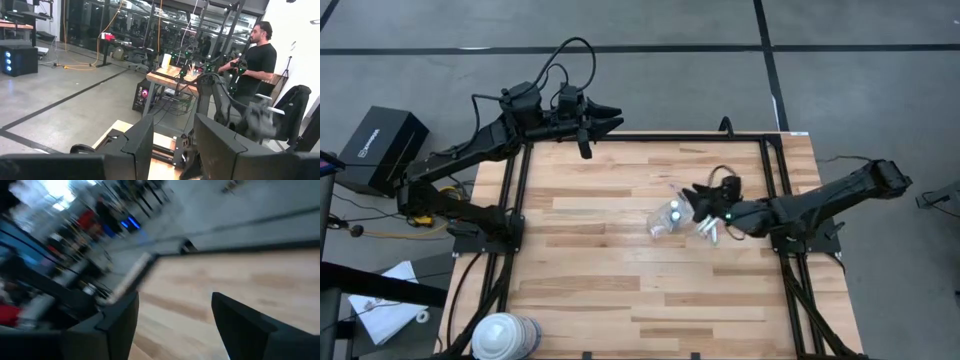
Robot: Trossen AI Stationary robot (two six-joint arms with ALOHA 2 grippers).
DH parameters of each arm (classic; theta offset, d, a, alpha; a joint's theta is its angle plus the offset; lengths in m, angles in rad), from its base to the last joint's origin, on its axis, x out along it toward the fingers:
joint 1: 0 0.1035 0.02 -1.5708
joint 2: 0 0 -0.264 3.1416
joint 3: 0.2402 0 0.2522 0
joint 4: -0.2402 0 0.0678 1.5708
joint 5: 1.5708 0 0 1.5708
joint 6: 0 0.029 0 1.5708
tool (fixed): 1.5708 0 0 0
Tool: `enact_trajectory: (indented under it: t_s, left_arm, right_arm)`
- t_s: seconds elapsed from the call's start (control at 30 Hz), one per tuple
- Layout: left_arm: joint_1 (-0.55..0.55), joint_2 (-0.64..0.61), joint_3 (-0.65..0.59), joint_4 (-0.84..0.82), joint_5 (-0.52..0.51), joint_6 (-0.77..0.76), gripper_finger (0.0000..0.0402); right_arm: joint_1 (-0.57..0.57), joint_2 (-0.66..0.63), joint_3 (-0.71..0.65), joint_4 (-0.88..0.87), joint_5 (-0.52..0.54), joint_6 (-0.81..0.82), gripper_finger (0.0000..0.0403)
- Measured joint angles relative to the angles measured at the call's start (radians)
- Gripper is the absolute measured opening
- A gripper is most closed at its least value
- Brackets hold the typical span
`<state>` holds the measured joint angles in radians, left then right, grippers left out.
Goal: Pick & Place toothbrushing station
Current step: Put the orange toothbrush into the transparent organizer
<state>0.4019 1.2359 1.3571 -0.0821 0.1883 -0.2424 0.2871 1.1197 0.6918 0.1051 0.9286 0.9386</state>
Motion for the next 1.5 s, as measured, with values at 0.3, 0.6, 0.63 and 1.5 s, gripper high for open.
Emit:
enact_trajectory:
  t_s: [0.3, 0.6, 0.63, 1.5]
  left_arm:
    - [0.000, 0.002, 0.000, -0.001, 0.000, 0.024, 0.0136]
    - [0.000, 0.003, 0.000, -0.002, 0.000, 0.025, 0.0136]
    - [0.000, 0.003, 0.000, -0.001, 0.000, 0.025, 0.0136]
    - [0.000, 0.003, -0.247, 0.001, 0.000, -0.050, 0.0136]
  right_arm:
    - [0.001, -0.137, 0.001, 0.239, -0.039, -0.287, 0.0216]
    - [0.010, -0.151, 0.001, -0.279, -0.077, 0.393, 0.0160]
    - [0.019, -0.145, 0.001, -0.348, -0.092, 0.456, 0.0153]
    - [0.006, -0.001, -0.019, -1.116, -0.459, 1.131, 0.0203]
